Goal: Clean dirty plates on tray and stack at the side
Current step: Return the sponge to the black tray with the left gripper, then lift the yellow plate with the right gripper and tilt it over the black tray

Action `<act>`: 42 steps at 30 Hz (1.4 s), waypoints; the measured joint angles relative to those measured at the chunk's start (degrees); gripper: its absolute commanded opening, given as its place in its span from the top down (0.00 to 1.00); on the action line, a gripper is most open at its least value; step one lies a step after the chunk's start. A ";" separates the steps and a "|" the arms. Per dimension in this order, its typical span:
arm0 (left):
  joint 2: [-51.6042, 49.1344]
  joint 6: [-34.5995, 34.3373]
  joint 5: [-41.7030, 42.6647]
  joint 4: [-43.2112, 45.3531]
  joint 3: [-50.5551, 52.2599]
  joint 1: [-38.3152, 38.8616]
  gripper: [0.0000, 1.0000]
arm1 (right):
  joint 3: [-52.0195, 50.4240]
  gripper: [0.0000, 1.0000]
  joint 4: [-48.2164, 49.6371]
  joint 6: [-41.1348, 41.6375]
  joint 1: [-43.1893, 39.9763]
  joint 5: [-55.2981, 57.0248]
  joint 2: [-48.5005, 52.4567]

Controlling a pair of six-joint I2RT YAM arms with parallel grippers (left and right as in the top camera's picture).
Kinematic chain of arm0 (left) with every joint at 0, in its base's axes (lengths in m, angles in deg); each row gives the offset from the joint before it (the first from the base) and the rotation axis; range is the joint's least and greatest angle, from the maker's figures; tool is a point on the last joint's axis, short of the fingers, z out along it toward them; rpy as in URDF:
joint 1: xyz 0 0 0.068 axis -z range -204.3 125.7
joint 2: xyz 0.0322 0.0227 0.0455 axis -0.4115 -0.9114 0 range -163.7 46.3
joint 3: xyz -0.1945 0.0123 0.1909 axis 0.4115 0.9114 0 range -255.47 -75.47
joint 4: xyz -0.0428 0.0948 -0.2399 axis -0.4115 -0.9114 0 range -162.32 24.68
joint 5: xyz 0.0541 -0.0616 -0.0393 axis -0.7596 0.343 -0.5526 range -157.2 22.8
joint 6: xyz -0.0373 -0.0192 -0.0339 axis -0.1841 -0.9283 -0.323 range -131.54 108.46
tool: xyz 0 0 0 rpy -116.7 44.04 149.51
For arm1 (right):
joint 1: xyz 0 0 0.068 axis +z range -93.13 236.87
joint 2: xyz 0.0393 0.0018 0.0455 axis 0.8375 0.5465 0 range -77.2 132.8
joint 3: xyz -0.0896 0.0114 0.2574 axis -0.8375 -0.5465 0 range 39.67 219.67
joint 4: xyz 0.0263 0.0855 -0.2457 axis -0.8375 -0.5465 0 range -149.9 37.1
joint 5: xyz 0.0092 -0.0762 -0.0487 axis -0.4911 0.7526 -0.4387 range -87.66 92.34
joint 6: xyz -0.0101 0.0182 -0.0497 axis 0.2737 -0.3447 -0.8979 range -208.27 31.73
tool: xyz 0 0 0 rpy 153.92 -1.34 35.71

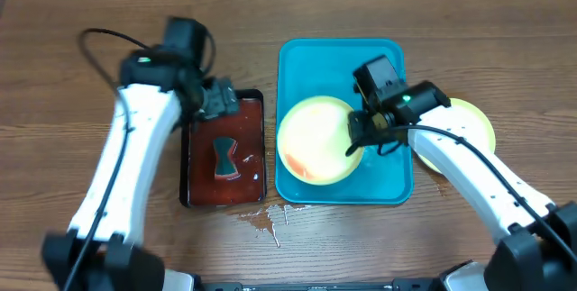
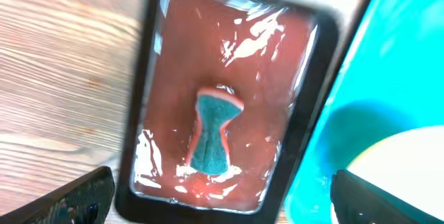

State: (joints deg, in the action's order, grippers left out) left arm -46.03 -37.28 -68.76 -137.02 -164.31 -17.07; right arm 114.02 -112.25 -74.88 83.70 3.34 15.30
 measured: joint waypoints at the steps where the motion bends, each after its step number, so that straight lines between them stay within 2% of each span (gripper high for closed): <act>1: 1.16 0.00 0.09 -0.90 -1.42 -0.90 0.00 | 2.34 0.96 -0.52 -0.24 1.38 1.38 -0.11; 5: 5.57 0.00 0.37 -3.63 -5.35 -4.37 0.00 | 7.67 0.96 0.81 -1.22 7.26 6.56 -0.55; 11: 8.87 0.00 0.50 -6.08 -6.03 -6.99 0.00 | 8.09 0.96 8.63 -1.38 15.30 11.76 -0.66; 16: 8.92 0.00 0.50 -7.48 -6.03 -7.34 0.00 | 8.11 0.96 11.37 -0.07 21.66 19.78 1.49; 23: 8.92 0.00 0.50 -7.58 -6.03 -7.34 0.00 | 8.11 0.96 11.78 4.11 27.76 32.24 6.99; 34: 8.92 0.00 0.50 -7.58 -6.03 -7.34 0.00 | 8.11 0.96 11.80 4.33 39.26 56.74 7.37; 42: 8.92 0.00 0.50 -7.58 -6.03 -7.34 0.00 | 8.11 0.96 11.80 3.45 43.52 65.31 7.37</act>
State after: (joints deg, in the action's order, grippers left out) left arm -37.12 -37.28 -68.26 -144.61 -170.34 -24.42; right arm 122.13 -100.45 -71.43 127.22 68.64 22.67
